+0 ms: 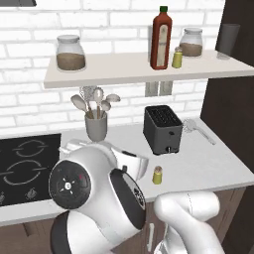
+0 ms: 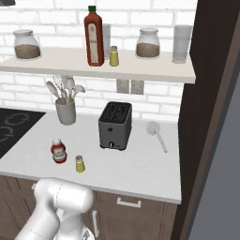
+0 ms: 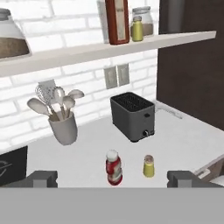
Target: Put the shaker and condiment bottle from the counter next to their counterparts in the cabinet.
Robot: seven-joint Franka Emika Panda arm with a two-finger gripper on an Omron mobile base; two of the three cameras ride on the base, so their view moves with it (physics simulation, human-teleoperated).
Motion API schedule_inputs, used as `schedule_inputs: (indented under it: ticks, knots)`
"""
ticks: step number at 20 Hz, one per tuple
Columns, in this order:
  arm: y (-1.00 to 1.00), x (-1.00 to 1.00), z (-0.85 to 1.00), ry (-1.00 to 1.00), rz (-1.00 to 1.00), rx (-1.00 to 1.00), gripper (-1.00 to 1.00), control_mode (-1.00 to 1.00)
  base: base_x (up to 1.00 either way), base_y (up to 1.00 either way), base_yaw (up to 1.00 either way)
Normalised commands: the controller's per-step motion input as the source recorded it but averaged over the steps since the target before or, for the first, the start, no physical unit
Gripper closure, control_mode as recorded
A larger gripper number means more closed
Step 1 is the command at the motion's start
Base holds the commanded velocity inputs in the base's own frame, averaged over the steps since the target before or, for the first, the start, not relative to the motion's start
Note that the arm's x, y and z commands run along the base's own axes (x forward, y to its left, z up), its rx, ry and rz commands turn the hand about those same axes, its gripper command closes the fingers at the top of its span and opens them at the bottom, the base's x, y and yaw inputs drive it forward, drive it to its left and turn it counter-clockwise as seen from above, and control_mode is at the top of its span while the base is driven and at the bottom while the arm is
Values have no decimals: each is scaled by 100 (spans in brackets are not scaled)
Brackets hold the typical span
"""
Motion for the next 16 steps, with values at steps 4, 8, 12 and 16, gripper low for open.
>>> schedule_inputs:
  ticks: [4,8,12,16]
  knots:
    - [73,35,-52,-2,-6,-1,-100,-100,0,0,0]
    - [51,38,-93,-7,-8,0,-100,-100,0,0,0]
    - [23,24,-71,-9,-12,0,-100,-100,0,0,0]
    - [4,84,-16,1,-16,0,-100,-100,0,0,0]
